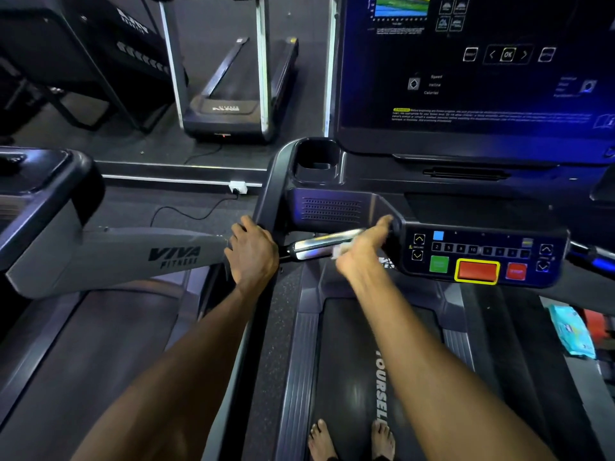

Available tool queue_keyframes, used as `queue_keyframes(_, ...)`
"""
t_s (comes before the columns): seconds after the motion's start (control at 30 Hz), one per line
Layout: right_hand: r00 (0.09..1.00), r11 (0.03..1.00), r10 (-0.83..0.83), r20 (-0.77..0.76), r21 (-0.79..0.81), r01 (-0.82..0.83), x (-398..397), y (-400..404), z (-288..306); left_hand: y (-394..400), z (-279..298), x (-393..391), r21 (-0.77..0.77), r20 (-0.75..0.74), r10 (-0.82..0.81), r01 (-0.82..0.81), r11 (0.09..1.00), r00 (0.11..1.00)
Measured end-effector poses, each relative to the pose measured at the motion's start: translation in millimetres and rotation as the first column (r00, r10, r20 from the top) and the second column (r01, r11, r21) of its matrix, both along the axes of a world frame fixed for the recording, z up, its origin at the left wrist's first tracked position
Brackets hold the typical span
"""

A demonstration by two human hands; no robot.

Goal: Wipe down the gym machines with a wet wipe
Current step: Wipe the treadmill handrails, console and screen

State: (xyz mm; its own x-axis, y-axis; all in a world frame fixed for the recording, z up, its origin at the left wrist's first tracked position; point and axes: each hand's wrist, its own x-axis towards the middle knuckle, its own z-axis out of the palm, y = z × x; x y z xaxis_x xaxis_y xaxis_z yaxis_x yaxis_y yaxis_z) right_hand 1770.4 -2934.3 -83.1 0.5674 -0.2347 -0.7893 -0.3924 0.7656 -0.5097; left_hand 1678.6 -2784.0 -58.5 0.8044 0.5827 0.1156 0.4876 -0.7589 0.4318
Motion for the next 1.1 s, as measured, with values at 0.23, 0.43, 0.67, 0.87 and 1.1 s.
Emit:
queue_keyframes(0.23,0.994,0.977,-0.085,0.072,0.2,0.069,-43,31,43,-2,3,-1,0.023,0.017,0.001,-0.002,1.0,1.0)
queue_keyframes(0.43,0.963,0.905,0.235,0.134,0.33,-0.267,-78,62,39,0,1,-1,0.037,0.024,0.001,-0.002,0.999,1.0)
queue_keyframes(0.67,0.887,0.883,0.457,0.07,0.082,-0.461,-91,47,34,-3,5,-1,0.043,0.01,0.003,-0.003,0.999,1.0)
queue_keyframes(0.87,0.769,0.623,0.638,0.033,-0.609,-0.491,-77,4,65,-3,6,-4,0.036,-0.012,0.002,-0.001,0.999,1.0)
queue_keyframes(1.1,0.689,0.063,0.712,-0.138,-0.964,-0.257,-6,-42,90,-4,12,2,-0.01,-0.066,0.007,-0.008,1.0,0.998)
